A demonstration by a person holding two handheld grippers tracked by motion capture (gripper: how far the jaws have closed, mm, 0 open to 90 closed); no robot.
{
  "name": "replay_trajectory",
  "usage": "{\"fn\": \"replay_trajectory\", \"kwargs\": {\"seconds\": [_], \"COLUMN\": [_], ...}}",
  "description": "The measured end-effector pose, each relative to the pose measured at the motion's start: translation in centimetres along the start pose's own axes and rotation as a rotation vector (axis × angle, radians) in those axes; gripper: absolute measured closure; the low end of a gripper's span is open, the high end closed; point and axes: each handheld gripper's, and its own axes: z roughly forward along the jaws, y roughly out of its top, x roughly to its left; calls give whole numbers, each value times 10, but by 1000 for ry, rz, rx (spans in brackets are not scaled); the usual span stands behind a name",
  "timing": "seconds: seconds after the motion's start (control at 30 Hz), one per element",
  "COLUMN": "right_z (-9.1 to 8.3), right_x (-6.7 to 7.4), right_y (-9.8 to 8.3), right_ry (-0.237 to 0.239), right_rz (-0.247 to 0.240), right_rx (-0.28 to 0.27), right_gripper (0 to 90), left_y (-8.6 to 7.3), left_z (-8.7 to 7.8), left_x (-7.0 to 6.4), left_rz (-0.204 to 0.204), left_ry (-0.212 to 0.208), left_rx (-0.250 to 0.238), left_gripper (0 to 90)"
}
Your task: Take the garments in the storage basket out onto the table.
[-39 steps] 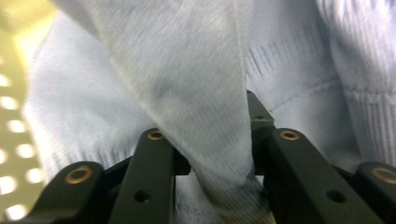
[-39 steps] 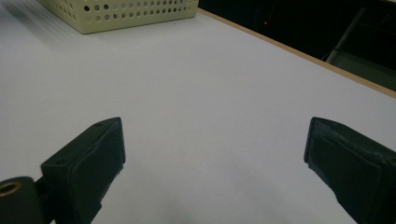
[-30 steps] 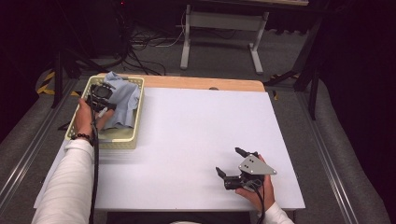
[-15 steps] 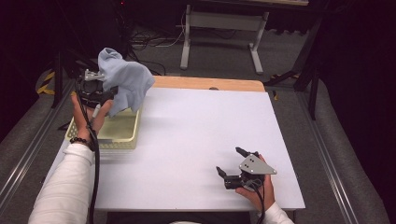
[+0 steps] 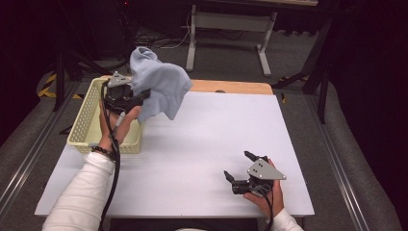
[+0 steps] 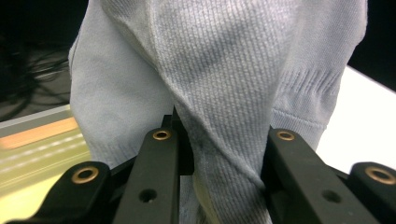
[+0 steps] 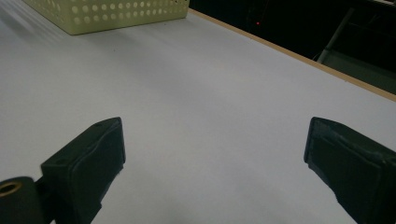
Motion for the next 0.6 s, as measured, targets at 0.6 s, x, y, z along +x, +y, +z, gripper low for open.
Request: {"fn": "replay_trajectory", "kwargs": {"seconds": [0.6], "right_z": [-3], "right_x": [-2], "right_y": [1], "right_ry": [-7], "right_rz": [2], "right_rx": [-12], "right_gripper": [65], "left_y": [-31], "left_z": [40], "left_x": [-101], "left_rz": [152], "left_ry": [-216], "left_rx": [134], "left_gripper": [732]}}
